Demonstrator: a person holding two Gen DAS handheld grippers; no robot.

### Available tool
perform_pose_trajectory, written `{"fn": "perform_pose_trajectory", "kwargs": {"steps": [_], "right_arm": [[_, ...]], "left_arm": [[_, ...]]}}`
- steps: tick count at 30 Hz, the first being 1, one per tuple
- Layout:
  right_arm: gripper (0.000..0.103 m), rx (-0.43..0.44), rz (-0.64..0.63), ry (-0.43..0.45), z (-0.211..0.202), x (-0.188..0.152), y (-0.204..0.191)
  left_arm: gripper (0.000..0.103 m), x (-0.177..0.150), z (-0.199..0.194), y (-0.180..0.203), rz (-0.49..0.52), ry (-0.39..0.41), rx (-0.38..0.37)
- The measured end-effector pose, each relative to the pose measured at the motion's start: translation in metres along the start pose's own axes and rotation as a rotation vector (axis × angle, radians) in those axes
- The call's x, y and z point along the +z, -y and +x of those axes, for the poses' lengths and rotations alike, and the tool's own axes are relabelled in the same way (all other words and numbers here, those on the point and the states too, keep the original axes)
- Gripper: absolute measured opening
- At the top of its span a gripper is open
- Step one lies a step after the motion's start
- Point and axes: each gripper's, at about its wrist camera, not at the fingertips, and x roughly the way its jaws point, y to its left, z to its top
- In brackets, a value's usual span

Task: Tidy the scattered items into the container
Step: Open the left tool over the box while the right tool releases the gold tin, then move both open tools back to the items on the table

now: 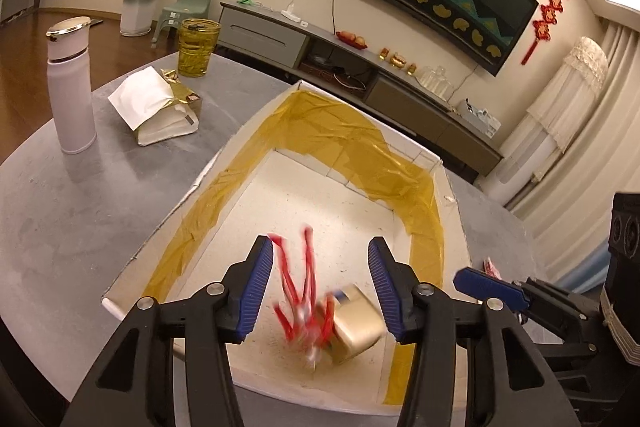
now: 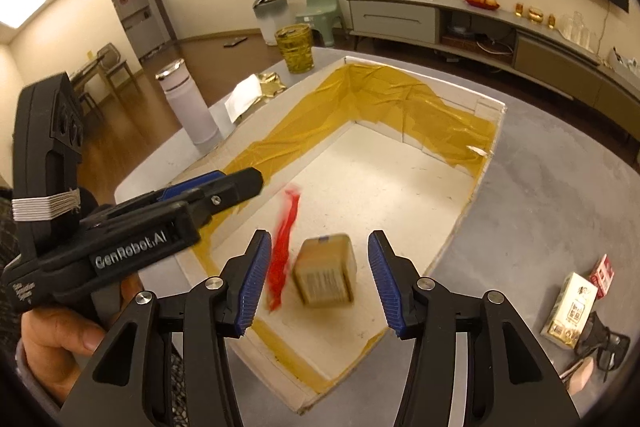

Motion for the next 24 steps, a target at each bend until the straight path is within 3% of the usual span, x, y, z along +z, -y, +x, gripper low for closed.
{"fn": "perform_pose_trajectory", "kwargs": {"steps": [6, 11, 18, 24], "right_arm": [[0.053, 0.052, 0.056, 0.075, -0.036, -0.018, 0.023], [0.041, 0.083, 0.070, 0.099, -0.058, -0.037, 0.041], [0.037, 0.084, 0.099, 0.115, -0.085, -0.074, 0.078], [0.037, 0.110, 0.218, 0.136, -0.090, -0.104, 0.113]], "left_arm": [[0.051, 0.005, -0.012, -0.007, -0.063, 0.059, -0.046], [0.051, 0.005, -0.019, 0.003, -0.056, 0.090, -0.079], [0.051, -0.009, -0.022, 0.068, 0.108, 0.091, -0.189], [0.051, -0.028, -0.019, 0.132, 0.279, 0.090, -0.226]]}}
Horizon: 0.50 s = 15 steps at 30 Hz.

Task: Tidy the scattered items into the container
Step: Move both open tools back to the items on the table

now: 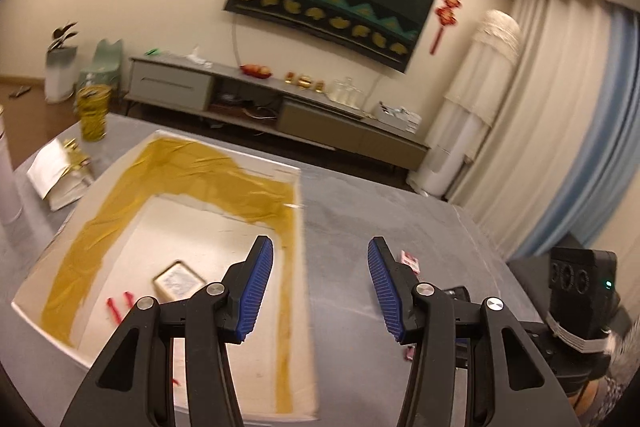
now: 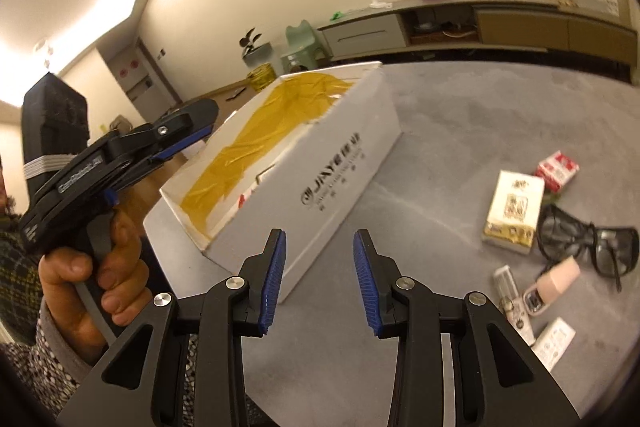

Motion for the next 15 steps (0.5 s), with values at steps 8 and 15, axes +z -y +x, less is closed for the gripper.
{"fn": "perform_pose_trajectory", "kwargs": {"steps": [8, 15], "right_arm": [[0.038, -0.040, 0.069, 0.035, -0.028, -0.010, 0.041], [0.038, -0.154, 0.136, 0.054, -0.062, -0.024, 0.084]], "left_arm": [[0.051, -0.022, 0.033, 0.057, 0.114, -0.096, -0.039], [0.051, -0.049, 0.071, 0.102, 0.185, -0.201, -0.068]]}}
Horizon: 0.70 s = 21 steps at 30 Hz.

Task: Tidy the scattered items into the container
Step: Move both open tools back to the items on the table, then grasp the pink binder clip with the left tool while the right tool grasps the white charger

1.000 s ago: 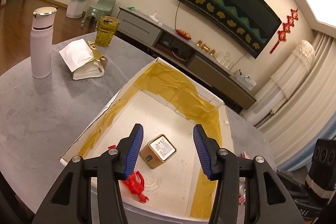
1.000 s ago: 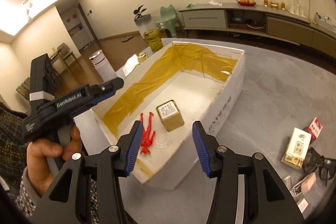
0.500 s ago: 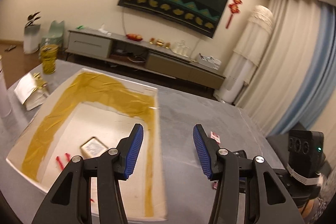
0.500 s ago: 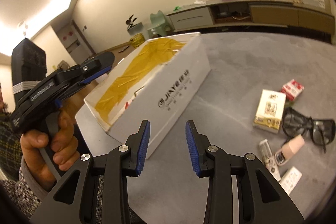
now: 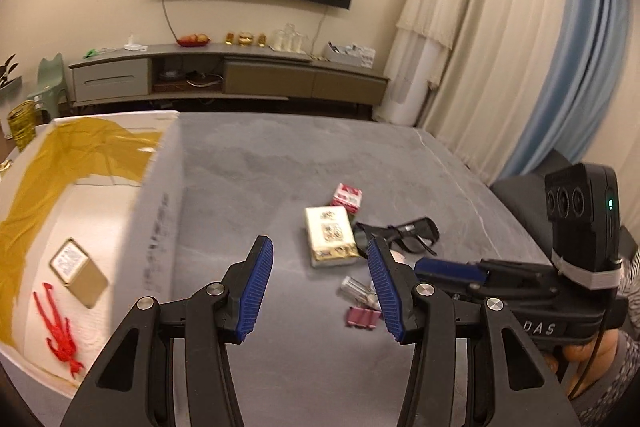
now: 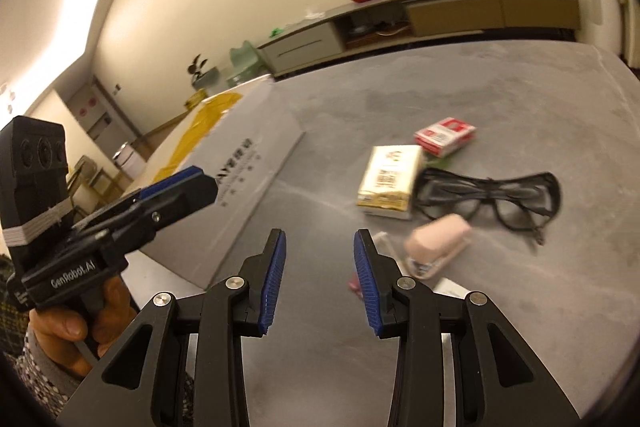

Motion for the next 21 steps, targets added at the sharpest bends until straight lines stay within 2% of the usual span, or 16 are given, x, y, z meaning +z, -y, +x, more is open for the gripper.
{"fn": "perform_pose_trajectory", "kwargs": {"steps": [9, 14, 21], "right_arm": [[0.039, -0.106, 0.075, -0.024, -0.016, -0.010, 0.045], [0.042, -0.109, 0.093, -0.043, -0.016, -0.013, 0.053], [0.043, -0.112, 0.050, -0.130, 0.002, -0.028, 0.049]], "left_arm": [[0.051, -0.022, 0.055, 0.042, 0.055, -0.153, -0.036], [0.051, -0.039, 0.082, 0.054, 0.098, -0.223, -0.012], [0.051, -0.053, 0.103, 0.056, 0.127, -0.273, 0.022]]}}
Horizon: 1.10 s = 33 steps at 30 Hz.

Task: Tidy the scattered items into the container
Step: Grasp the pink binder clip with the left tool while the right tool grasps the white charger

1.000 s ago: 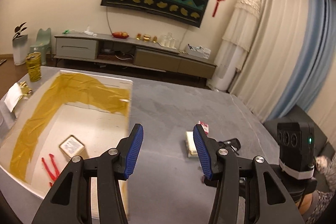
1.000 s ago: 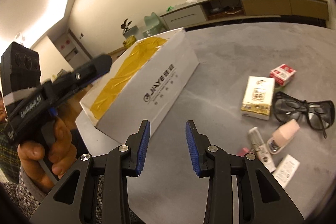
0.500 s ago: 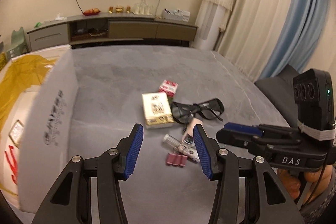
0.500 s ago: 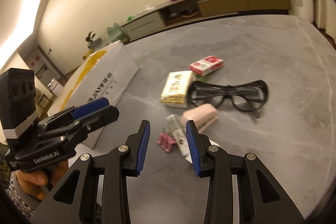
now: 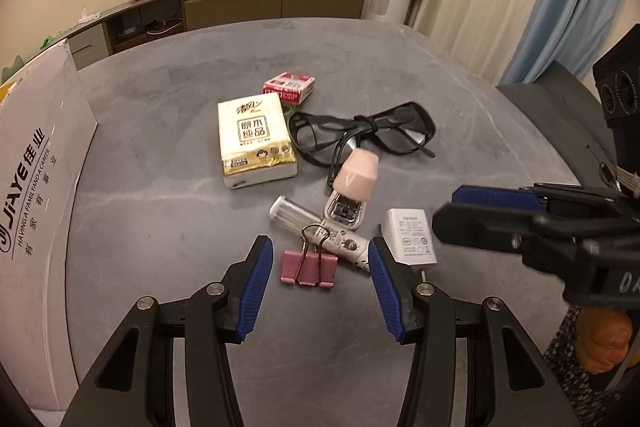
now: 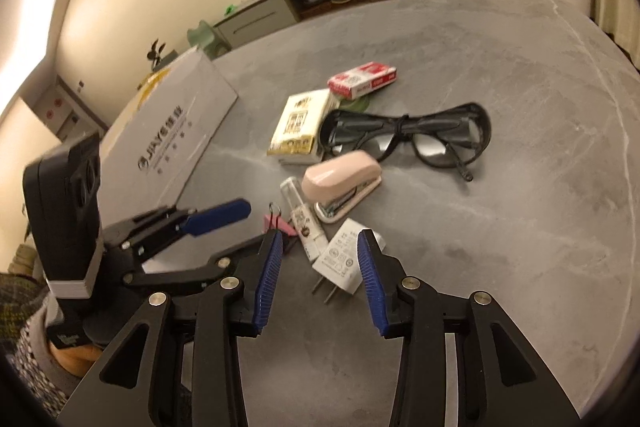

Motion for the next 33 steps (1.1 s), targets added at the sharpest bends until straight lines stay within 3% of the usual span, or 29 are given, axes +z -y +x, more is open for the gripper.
{"fn": "perform_pose_trajectory", "kwargs": {"steps": [6, 12, 17, 21, 30, 33], "right_arm": [[0.046, -0.051, -0.021, -0.030, 0.014, -0.010, 0.003], [0.052, -0.084, -0.016, -0.012, 0.021, -0.008, 0.003], [0.052, -0.133, -0.051, -0.027, 0.036, -0.007, 0.000], [0.045, -0.167, -0.054, -0.032, 0.035, -0.006, 0.005], [0.046, -0.217, -0.093, -0.012, 0.040, -0.006, -0.001], [0.038, -0.214, -0.089, -0.016, 0.039, -0.006, -0.001]], "left_arm": [[0.045, -0.005, 0.017, -0.007, 0.009, -0.030, 0.060], [0.047, -0.005, 0.018, -0.002, 0.032, -0.004, 0.019], [0.034, -0.004, 0.022, -0.008, 0.020, 0.005, 0.023], [0.034, -0.006, 0.019, -0.017, -0.020, 0.011, 0.015], [0.034, -0.007, 0.018, -0.021, -0.002, 0.016, 0.011], [0.033, -0.008, 0.016, -0.020, 0.007, 0.013, -0.006]]}}
